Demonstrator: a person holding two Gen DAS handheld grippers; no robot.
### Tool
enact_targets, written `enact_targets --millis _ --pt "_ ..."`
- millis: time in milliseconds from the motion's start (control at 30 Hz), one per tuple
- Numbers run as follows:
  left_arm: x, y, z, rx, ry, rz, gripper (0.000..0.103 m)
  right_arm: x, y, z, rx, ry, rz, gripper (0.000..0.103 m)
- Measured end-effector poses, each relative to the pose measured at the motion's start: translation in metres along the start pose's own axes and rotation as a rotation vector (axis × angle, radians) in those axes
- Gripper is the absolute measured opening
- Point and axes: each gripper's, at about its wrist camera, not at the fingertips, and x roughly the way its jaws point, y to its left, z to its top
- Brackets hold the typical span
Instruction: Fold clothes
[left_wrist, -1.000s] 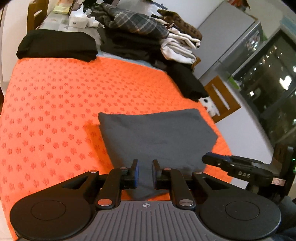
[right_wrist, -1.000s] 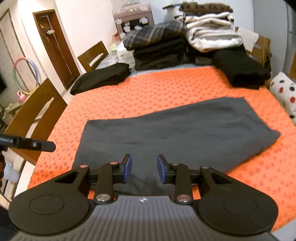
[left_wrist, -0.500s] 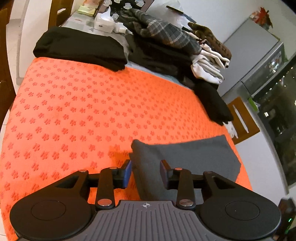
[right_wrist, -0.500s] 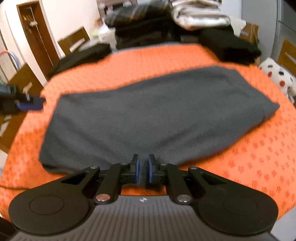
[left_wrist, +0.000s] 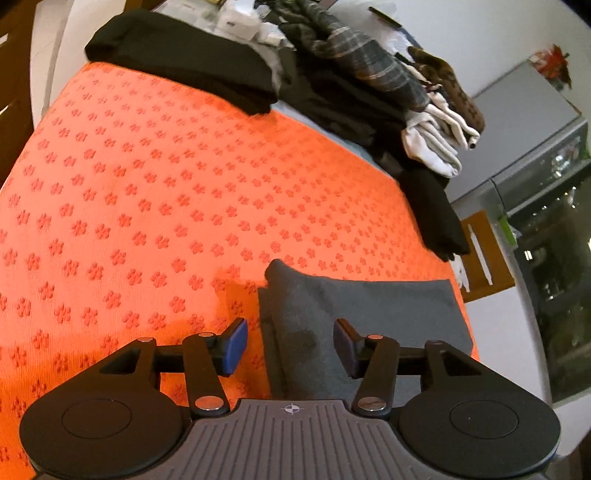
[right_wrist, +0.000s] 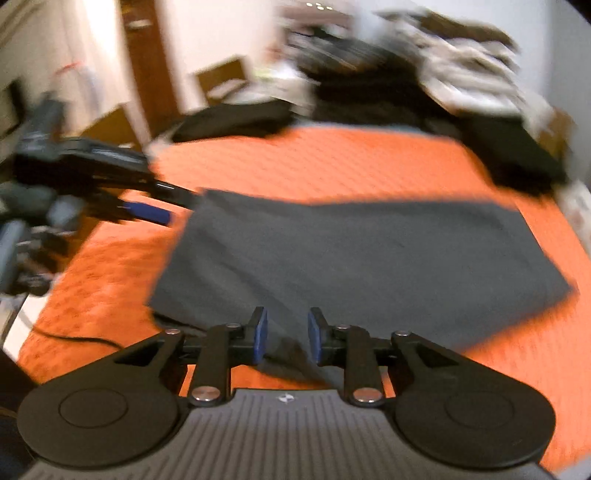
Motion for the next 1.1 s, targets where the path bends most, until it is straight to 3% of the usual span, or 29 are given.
enact_targets --millis 100,233,367,500,700,800,867,1100 --pt "-0.002 0.001 0.000 -0.016 -0.009 0.002 0.054 0.007 0.023 0.009 -0.142 -0.006 0.092 0.038" --pt "-0.010 0.008 0.001 -0.055 -0.024 0.000 0.054 0.024 0.052 0.012 -0.307 0.019 0.151 0.040" --pt "-0.020 0.015 0.001 -0.096 -0.040 -0.001 0.055 0.046 0.074 0.013 -0.421 0.041 0.153 0.042" --pt "-0.025 0.019 0.001 -0.125 -0.052 0.007 0.056 0.068 0.086 0.012 -0.459 0.095 0.134 0.046" --pt "-0.025 0.021 0.000 -0.135 -0.050 0.016 0.057 0.083 0.090 0.008 -0.469 0.118 0.095 0.046" --pt "-0.027 0.020 0.001 -0.136 -0.062 0.016 0.057 0.085 0.086 0.008 -0.451 0.102 0.065 0.018" --pt "-0.028 0.020 0.004 -0.135 -0.070 0.018 0.057 0.082 0.079 0.011 -0.408 0.089 0.063 0.012" --pt "-0.036 0.009 0.017 -0.120 -0.135 0.009 0.057 0.029 0.043 0.028 -0.167 -0.129 0.041 0.011"
